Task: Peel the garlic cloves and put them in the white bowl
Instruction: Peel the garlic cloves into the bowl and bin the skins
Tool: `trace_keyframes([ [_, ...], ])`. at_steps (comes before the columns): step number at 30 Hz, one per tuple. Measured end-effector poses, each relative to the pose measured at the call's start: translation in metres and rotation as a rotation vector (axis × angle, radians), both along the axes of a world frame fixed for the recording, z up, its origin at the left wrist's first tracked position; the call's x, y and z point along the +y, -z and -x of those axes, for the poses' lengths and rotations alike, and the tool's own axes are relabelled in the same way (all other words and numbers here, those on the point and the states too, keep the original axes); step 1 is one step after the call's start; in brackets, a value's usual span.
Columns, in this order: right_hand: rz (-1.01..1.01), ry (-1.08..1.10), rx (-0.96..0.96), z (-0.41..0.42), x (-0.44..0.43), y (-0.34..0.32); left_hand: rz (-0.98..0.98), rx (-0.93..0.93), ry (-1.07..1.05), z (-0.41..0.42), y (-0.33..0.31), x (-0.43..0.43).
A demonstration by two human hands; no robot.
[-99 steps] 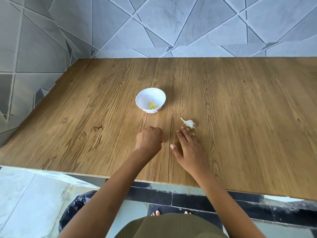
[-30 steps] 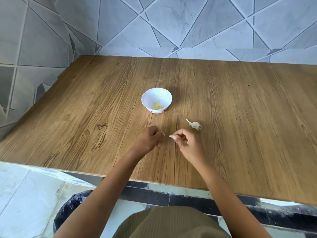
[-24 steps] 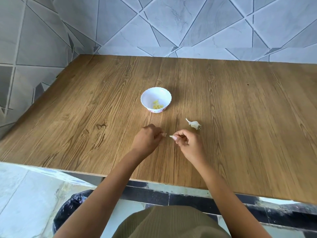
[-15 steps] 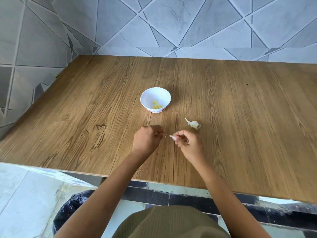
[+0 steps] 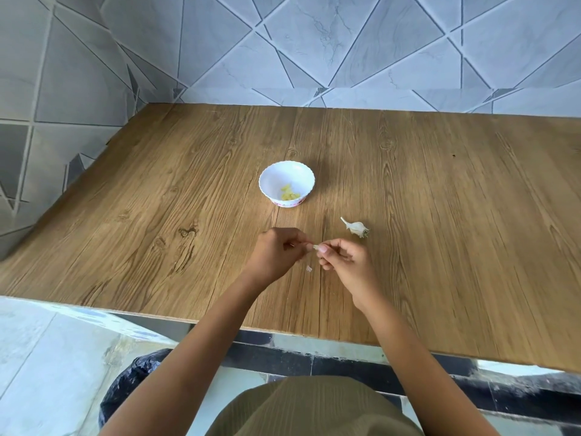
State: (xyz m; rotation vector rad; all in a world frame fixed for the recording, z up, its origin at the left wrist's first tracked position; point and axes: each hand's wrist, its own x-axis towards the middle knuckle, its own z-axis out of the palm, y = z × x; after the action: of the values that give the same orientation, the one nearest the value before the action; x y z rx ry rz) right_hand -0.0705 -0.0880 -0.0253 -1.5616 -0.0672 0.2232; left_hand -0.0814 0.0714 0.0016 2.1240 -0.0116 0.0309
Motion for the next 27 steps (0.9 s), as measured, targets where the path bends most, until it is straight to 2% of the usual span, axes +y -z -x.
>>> trace_keyframes([
  [4, -0.107, -0.026, 0.123, 0.0, -0.003, -0.004, 0.3, 0.184, 0.001, 0.0, -0.004, -0.002],
  [7, -0.121, -0.062, 0.168, 0.0, -0.004, -0.008, 0.382, 0.226, 0.039, 0.001, -0.008, -0.004],
  [12, -0.257, -0.105, 0.235, 0.002, 0.0, -0.012, 0.562, 0.364, 0.071, 0.001, -0.014, -0.005],
  [18, -0.242, -0.074, 0.257, 0.003, 0.006, -0.011, 0.695, 0.464, 0.018, 0.002, -0.01, -0.008],
  [21, -0.06, -0.051, 0.161, 0.004, 0.007, -0.009, 0.645, 0.426, -0.033, 0.002, -0.008, -0.01],
  [24, 0.305, -0.025, -0.098, 0.001, 0.005, -0.002, 0.478, 0.316, -0.089, 0.002, -0.006, -0.008],
  [27, 0.466, 0.002, -0.305, -0.002, 0.003, 0.005, 0.438, 0.26, -0.101, 0.002, -0.006, -0.004],
])
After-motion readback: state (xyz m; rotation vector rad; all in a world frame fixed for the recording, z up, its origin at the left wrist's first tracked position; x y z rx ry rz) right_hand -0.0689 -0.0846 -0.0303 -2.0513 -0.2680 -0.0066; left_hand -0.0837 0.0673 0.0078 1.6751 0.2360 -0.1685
